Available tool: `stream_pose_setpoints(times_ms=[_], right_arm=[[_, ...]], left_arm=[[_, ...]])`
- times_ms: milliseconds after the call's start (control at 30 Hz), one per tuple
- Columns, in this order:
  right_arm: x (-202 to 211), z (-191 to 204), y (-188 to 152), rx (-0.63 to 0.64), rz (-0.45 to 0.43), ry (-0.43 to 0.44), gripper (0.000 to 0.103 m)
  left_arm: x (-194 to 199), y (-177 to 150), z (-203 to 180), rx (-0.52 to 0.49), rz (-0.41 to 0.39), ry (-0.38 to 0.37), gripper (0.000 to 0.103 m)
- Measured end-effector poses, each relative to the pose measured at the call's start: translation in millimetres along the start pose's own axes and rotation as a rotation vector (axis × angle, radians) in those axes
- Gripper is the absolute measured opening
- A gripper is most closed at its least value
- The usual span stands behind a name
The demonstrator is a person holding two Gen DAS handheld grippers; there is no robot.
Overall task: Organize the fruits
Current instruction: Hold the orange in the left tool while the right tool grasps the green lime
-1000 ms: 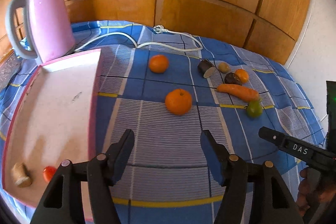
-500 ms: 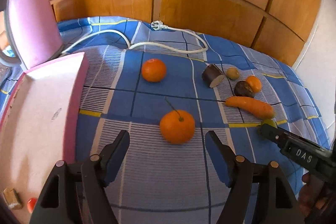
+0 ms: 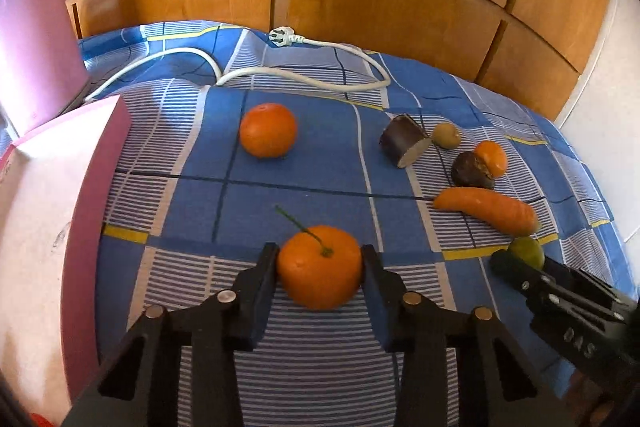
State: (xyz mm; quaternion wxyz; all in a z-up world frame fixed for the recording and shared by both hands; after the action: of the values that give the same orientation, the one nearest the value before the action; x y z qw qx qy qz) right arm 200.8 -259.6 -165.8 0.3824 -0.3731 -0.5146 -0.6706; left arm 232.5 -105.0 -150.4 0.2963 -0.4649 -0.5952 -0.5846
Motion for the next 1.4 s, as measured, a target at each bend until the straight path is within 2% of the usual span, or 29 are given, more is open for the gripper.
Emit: stream_pose_setpoints(times_ms=[33,233,267,333,367,433,567,900,1167,1400], right_arm=[[0,2,-1,0.006,-0.006,0.015,0.053],[-2,8,-1,0.043,-0.004,-0.036,0.052],[-2,7,-1,0.040,-0.006,-0.038,0.050],[0,1,-1,0.024,-0.009,-0.054,0.035],[0,-1,-1,0.019,-0.010,-0.055,0.034],[2,-2,-3,0.018,-0.010,-0.036,0.034],[6,3,-12,0.052,-0.011,-0.054,0.034],[20,16,-47,0.103,-0.028,0.047,0.034],[24,22,-60,0.129,-0.034,0.038,0.034],[24,24,-64,0.138,-0.028,0.014,0.034]], left_arm=[[0,0,0,0.002,-0.003,-0.003,0.040],[2,-3,2,0.020,0.006,-0.009,0.040],[3,-4,2,0.019,0.006,-0.001,0.039],[5,-9,1,0.015,0.008,0.009,0.039],[7,-11,0,0.008,0.007,0.012,0.039],[10,-19,-1,0.000,0.002,0.019,0.039],[19,-38,-4,-0.003,-0.017,0.026,0.039],[43,-85,-10,-0.024,-0.080,0.027,0.039],[48,-99,-12,-0.067,-0.095,0.084,0.040],[50,-103,-10,-0.055,-0.075,0.060,0.039]])
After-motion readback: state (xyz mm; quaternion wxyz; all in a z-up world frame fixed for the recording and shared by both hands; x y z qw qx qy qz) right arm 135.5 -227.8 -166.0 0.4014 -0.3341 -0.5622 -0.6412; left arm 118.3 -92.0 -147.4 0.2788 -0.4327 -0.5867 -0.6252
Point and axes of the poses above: each gripper's, at about its wrist camera, not at the fingertips, and x roughly against the way its jaws point, z to its left, y to its top, the point moved 10 cm from there along -x, roughly the way its jaws point, and after that the axes turned 14 degrees about z, right-handed, at the moved point
